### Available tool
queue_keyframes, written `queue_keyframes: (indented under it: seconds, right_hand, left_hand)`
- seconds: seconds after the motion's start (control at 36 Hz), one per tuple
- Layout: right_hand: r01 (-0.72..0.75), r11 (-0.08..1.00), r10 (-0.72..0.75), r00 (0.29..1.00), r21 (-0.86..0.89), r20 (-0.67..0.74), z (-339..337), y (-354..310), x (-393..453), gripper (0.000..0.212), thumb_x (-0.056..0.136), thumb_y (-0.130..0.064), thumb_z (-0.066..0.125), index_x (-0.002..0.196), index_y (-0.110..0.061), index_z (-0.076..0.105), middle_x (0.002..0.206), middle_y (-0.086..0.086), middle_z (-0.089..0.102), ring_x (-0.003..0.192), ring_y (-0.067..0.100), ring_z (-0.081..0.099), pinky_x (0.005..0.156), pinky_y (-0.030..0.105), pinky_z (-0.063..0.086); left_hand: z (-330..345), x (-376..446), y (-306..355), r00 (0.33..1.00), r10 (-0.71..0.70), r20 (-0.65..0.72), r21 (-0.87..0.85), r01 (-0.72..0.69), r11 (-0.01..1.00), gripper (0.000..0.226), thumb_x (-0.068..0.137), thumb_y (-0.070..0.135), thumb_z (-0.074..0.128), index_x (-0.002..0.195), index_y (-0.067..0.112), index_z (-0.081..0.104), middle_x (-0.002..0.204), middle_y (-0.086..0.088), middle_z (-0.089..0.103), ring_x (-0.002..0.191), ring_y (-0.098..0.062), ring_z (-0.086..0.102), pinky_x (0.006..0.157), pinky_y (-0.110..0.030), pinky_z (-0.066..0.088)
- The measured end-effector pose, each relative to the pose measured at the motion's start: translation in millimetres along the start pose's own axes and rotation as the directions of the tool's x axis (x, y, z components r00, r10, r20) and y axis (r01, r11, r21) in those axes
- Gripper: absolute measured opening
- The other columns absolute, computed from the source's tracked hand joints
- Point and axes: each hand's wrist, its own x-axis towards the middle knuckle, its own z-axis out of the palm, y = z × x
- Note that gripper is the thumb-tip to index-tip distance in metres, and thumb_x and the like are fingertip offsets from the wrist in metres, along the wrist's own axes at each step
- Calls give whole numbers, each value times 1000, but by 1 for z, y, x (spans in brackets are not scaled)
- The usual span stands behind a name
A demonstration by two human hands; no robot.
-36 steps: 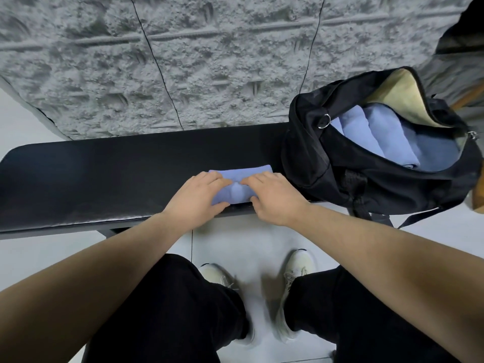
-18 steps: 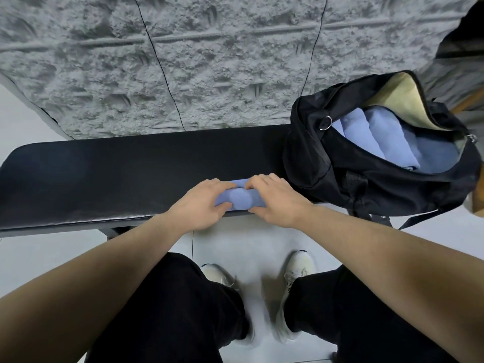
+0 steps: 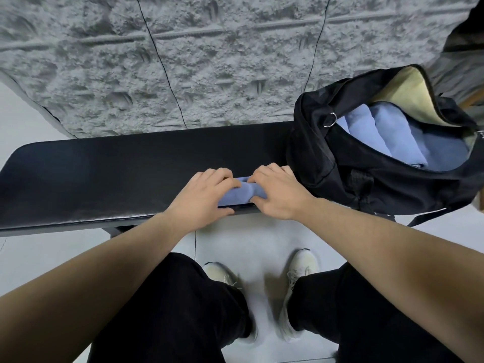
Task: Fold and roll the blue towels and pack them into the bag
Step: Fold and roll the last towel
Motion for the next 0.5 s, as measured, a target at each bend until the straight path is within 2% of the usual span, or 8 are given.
queue_keyframes:
  seconds: [0.08, 0.17, 0.25, 0.31, 0.42, 0.5]
  right_hand:
    - [-38, 998, 36, 999, 49, 29, -4, -1, 4, 25, 85, -34, 57, 110, -29, 58, 101, -14, 49, 105, 14, 42, 93, 34, 31]
    - [-60, 995, 57, 998, 83, 41, -8, -1, 7, 25, 83, -36, 60, 108, -32, 61, 101, -14, 53, 104, 14, 42, 95, 34, 32]
    - [-44, 998, 44, 999, 42, 16, -7, 3, 5, 41, 85, -43, 60, 124, -33, 56, 114, -13, 54, 112, 14, 40, 98, 33, 29]
    - [8, 1000, -9, 999, -30, -51, -5, 5, 1, 51, 84, -44, 61, 133, -30, 51, 124, -10, 51, 117, 16, 40, 98, 35, 30]
    - [99, 984, -119, 984, -148, -132, 3, 6, -3, 57, 77, -34, 66, 132, -26, 52, 124, -5, 52, 113, 21, 45, 93, 39, 36]
    - [91, 985, -109, 986, -144, -128, 6, 7, -1, 57, 79, -25, 69, 133, -24, 52, 126, -3, 53, 115, 24, 47, 94, 38, 35]
  left_hand:
    - [5, 4, -1, 999, -33, -25, -27, 33, 999, 48, 67, 13, 78, 111, 23, 62, 101, 6, 58, 86, -21, 53, 71, -34, 43]
    - [6, 8, -1, 996, -87, -8, -106, 85, 991, 34, 75, 11, 72, 106, 23, 65, 94, 8, 59, 80, -19, 52, 70, -36, 46]
    - [4, 10, -2, 982, -183, 41, -191, 188, 963, 32, 84, 13, 64, 113, 25, 66, 104, 8, 62, 88, -17, 53, 79, -29, 43]
    - [4, 11, -4, 967, -238, 90, -244, 253, 936, 35, 87, 14, 60, 119, 27, 64, 111, 9, 62, 96, -15, 53, 85, -26, 41]
    - [4, 17, -6, 944, -281, 172, -321, 324, 890, 37, 88, 13, 55, 119, 31, 62, 115, 10, 61, 107, -15, 53, 94, -34, 44]
    - [6, 19, -5, 933, -302, 194, -265, 346, 900, 41, 88, 16, 51, 125, 33, 58, 119, 11, 59, 111, -17, 51, 95, -37, 42]
